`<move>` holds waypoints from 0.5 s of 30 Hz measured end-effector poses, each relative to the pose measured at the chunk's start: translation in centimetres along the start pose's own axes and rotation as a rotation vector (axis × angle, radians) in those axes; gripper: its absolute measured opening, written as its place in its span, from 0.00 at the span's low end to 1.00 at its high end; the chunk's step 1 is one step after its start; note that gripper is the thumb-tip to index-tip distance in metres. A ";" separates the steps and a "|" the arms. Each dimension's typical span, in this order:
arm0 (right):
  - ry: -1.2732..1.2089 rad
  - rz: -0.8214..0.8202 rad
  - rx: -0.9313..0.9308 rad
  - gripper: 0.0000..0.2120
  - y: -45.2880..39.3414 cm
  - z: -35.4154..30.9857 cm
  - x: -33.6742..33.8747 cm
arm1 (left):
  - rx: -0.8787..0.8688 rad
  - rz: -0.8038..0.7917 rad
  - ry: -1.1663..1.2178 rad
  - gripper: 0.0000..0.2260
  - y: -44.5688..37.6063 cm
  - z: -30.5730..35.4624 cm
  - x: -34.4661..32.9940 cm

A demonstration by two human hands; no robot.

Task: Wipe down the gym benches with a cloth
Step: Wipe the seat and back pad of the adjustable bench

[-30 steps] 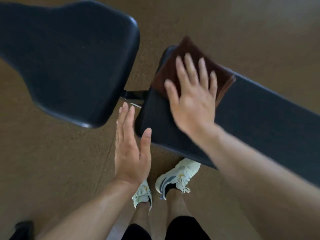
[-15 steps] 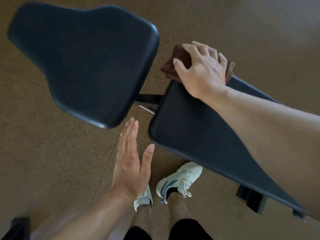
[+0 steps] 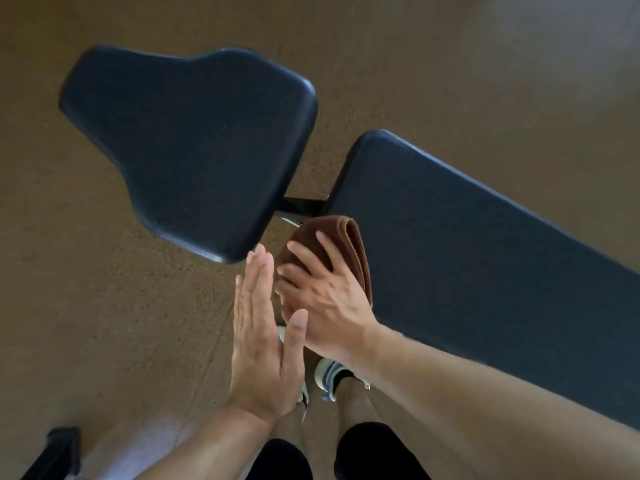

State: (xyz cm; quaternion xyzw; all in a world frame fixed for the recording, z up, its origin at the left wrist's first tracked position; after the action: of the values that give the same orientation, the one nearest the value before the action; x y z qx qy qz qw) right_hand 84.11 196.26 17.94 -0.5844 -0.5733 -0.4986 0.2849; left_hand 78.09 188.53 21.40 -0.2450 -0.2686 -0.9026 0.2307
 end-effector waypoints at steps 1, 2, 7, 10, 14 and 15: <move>0.026 -0.027 0.038 0.19 0.2 0.0 -0.3 | -0.007 0.005 0.014 0.30 -0.1 0.6 0.1; 0.048 -0.023 0.047 0.20 0.3 0.5 -0.1 | -0.018 0.018 0.029 0.29 -0.4 1.3 0.2; 0.034 0.319 -0.171 0.18 -1.0 8.0 4.5 | -0.052 0.095 0.094 0.29 -2.4 4.9 -1.1; 0.042 0.309 -0.281 0.19 -3.2 15.6 7.5 | 0.081 0.096 0.090 0.28 -5.0 5.8 -3.3; -0.133 0.155 -0.454 0.21 -4.7 21.3 9.0 | 0.485 0.020 -0.049 0.32 -9.6 5.4 -6.4; -0.196 0.170 -0.521 0.21 -4.6 21.9 9.1 | 0.561 -0.028 -0.136 0.36 -10.4 5.3 -7.1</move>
State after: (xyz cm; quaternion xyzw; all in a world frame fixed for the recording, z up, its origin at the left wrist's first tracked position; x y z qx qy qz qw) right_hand 83.91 220.40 17.68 -0.7293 -0.3997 -0.5444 0.1093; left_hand 79.57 201.47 17.43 -0.2278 -0.5262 -0.7775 0.2583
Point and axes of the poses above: each hand's wrist, its own y-axis away from the middle knuckle, its own x-axis out of the back of the hand, z = x × y, the point moved 6 cm from there along -y, towards the middle knuckle, and after that the axes turned 14 degrees about x, right-handed, at the moved point
